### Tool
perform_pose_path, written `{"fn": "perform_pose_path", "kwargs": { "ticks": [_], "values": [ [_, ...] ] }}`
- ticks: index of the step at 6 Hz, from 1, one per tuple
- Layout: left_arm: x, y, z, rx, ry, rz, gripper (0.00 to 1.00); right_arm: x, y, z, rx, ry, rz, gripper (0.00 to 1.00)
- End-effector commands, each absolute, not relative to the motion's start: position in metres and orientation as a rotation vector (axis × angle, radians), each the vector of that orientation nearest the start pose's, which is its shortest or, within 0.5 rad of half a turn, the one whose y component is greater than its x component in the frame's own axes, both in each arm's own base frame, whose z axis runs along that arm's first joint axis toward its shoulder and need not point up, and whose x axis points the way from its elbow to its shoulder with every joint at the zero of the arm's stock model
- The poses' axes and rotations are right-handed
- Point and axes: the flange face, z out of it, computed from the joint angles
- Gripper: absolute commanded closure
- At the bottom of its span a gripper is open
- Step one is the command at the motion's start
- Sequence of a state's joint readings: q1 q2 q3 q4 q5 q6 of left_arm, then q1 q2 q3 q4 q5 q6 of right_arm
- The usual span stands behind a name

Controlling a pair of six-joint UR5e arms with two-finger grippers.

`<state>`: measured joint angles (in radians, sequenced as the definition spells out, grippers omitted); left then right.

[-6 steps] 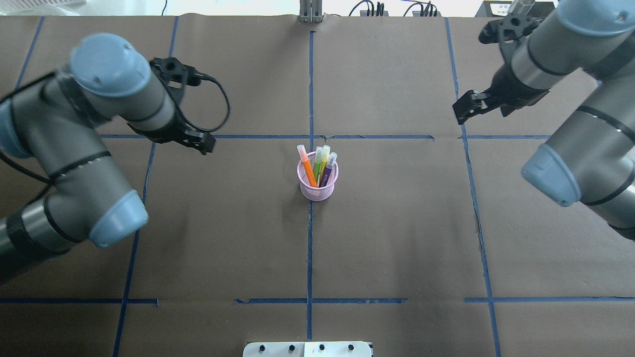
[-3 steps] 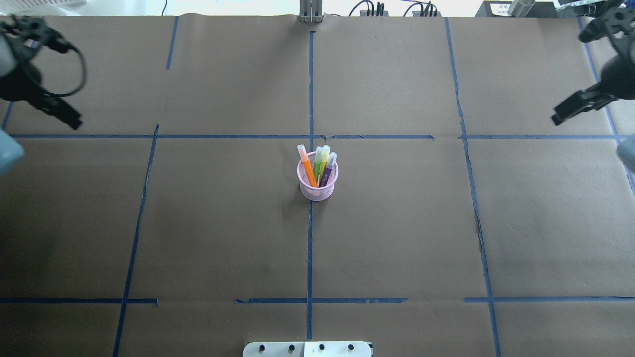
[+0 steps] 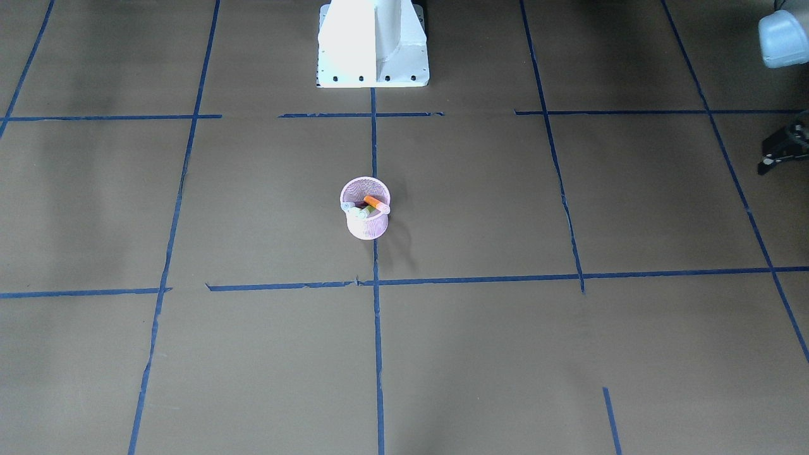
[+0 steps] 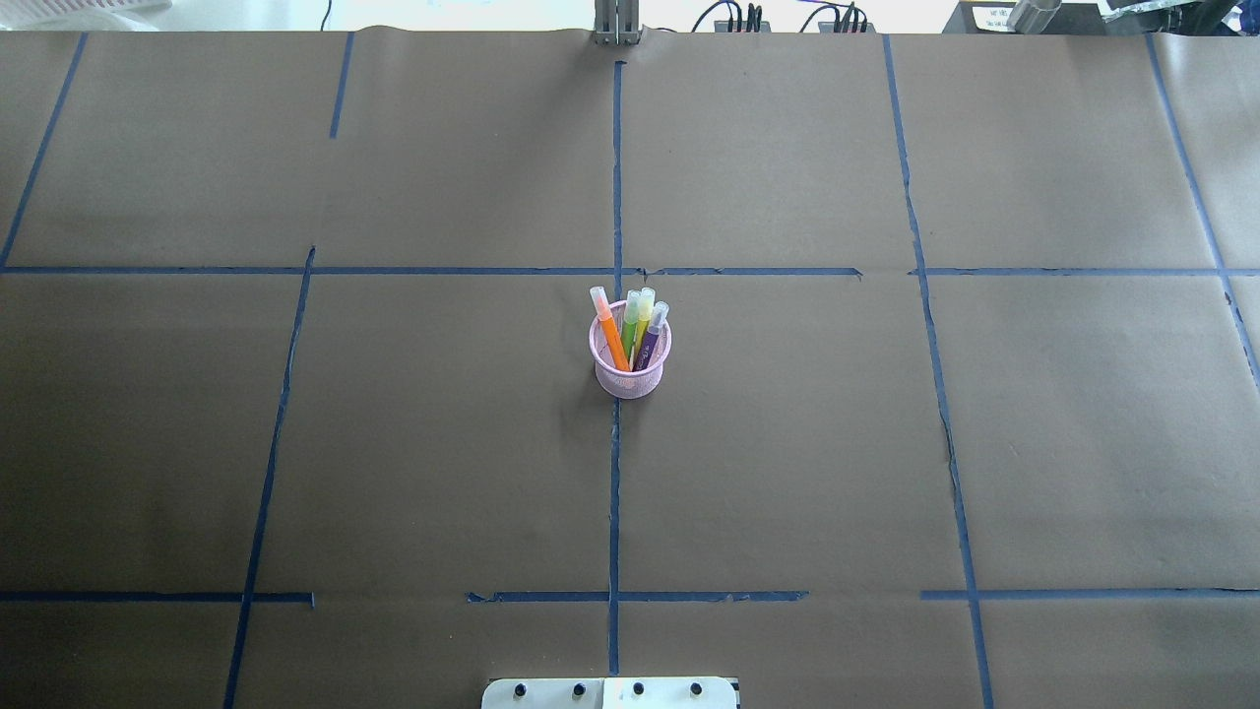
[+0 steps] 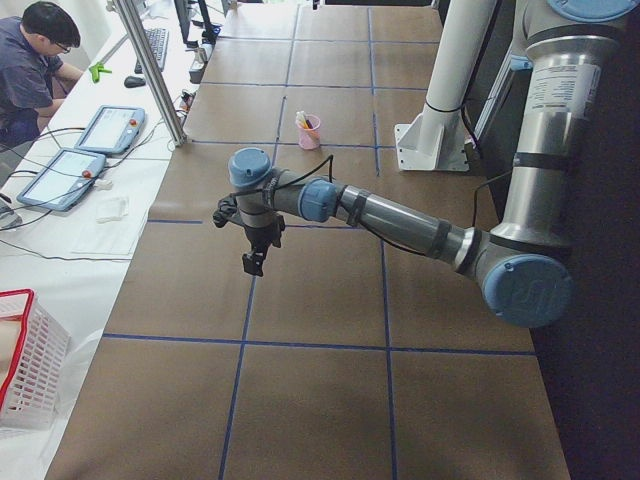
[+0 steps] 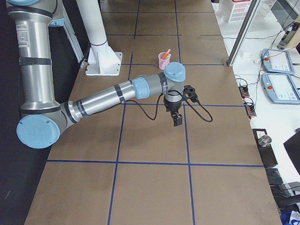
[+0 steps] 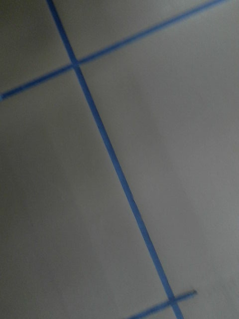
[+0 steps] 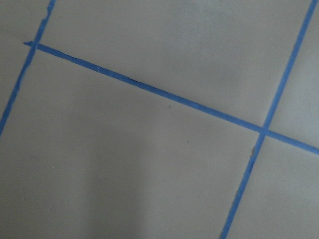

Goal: Collect pens into pen holder

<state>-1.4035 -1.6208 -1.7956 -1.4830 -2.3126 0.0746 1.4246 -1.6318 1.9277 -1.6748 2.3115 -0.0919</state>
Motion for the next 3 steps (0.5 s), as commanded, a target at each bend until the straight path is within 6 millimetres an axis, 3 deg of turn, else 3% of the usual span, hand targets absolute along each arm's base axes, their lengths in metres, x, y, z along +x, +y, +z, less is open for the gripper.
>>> {"fn": "perform_pose_path", "kwargs": {
  "ticks": [1, 2, 3],
  "values": [
    [-0.031, -0.467, 0.604, 0.059, 0.750, 0.180, 0.00, 0.062, -0.410, 0.587, 0.097, -0.770, -0.152, 0.00],
    [-0.048, -0.449, 0.624, 0.066, 0.754, 0.151, 0.00, 0.079, -0.380, 0.613, 0.071, -0.774, -0.133, 0.00],
    [-0.058, -0.433, 0.638, 0.050, 0.752, 0.121, 0.00, 0.086, -0.376, 0.611, 0.080, -0.786, -0.106, 0.00]
  ]
}}
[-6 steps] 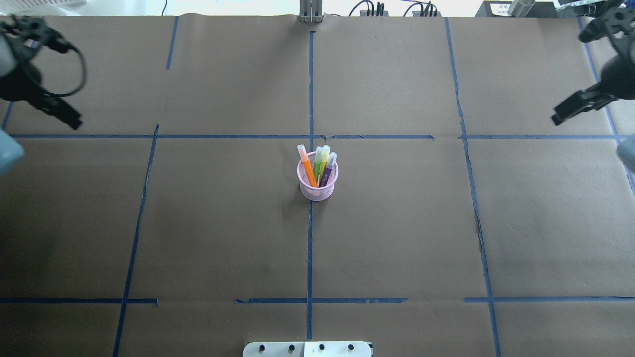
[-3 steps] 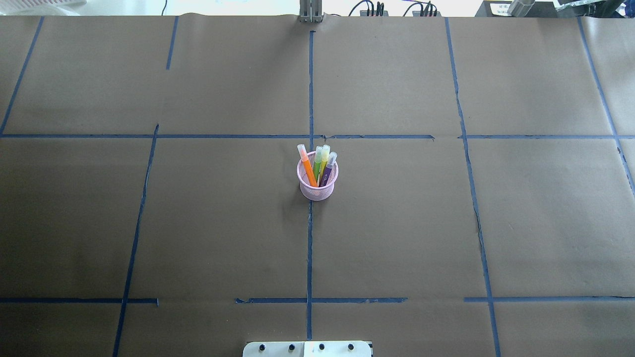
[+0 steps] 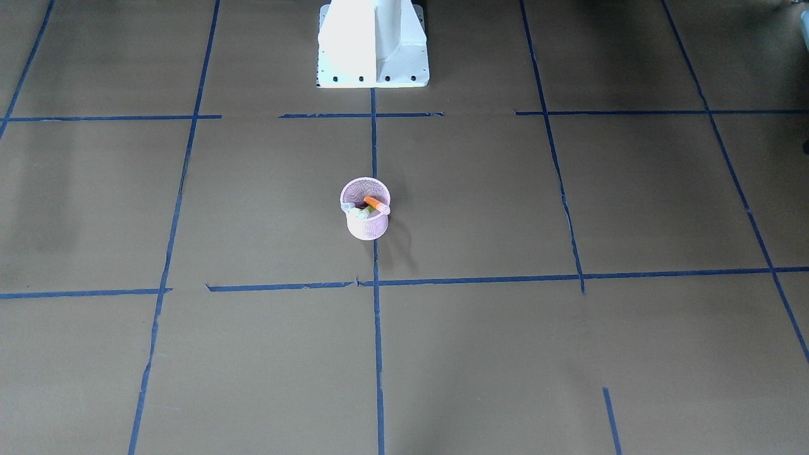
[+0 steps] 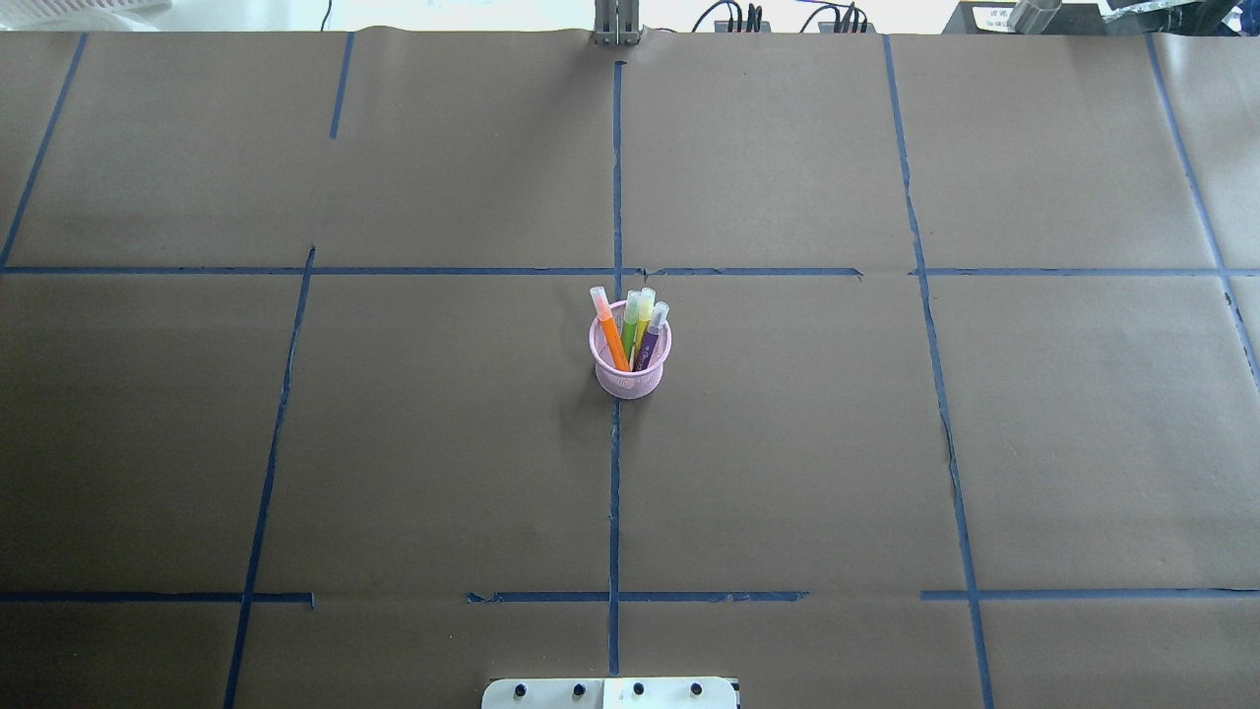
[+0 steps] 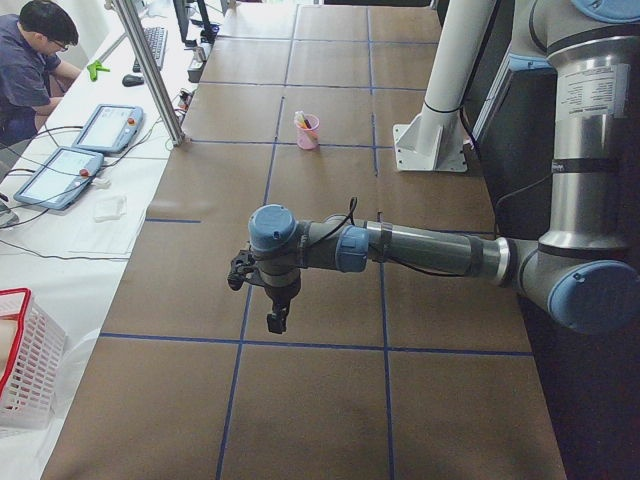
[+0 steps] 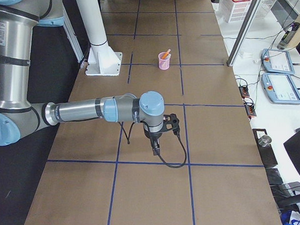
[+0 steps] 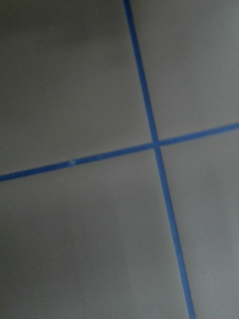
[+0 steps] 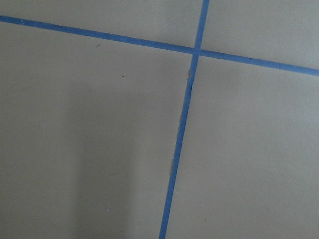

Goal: Collect pens into pen holder

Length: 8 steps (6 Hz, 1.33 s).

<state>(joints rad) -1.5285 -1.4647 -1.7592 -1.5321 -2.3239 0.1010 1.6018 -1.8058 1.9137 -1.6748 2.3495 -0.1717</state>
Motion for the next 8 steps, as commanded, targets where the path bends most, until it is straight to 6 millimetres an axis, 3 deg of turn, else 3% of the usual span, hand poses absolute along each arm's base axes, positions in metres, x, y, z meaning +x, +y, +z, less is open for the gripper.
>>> {"fn": "perform_pose_path", "kwargs": {
  "ticks": [1, 8],
  "values": [
    [-0.059, -0.430, 0.641, 0.042, 0.751, 0.117, 0.00, 0.086, -0.380, 0.615, 0.071, -0.781, -0.099, 0.00],
    [-0.058, -0.419, 0.644, 0.029, 0.752, 0.114, 0.00, 0.085, -0.381, 0.617, 0.069, -0.786, -0.102, 0.00]
  ]
}}
